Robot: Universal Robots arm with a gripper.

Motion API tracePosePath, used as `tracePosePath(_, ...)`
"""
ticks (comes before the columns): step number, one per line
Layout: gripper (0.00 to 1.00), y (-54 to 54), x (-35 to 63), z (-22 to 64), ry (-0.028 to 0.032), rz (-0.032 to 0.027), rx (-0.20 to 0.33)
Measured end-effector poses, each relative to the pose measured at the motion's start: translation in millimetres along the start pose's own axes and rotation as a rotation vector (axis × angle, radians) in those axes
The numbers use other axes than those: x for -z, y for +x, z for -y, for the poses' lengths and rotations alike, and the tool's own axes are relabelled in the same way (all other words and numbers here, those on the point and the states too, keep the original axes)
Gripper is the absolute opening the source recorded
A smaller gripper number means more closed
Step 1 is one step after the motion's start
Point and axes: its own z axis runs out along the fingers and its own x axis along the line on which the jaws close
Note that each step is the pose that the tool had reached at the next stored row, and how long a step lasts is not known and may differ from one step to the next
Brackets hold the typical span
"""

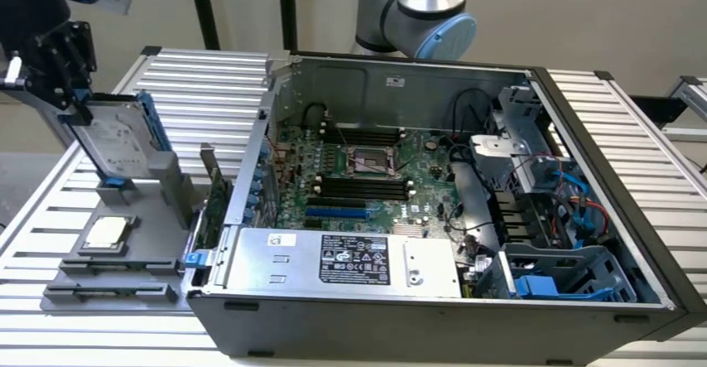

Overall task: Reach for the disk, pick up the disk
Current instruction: 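Pick up the disk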

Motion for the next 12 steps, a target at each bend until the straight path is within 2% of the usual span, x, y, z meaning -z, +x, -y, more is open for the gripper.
tracePosePath(8,0.33,-0.8,36.3,6.1,0.0001,0.0,0.0)
tracePosePath(12,0.33,-1.1,54.9,13.3,-0.0004,0.0,0.0)
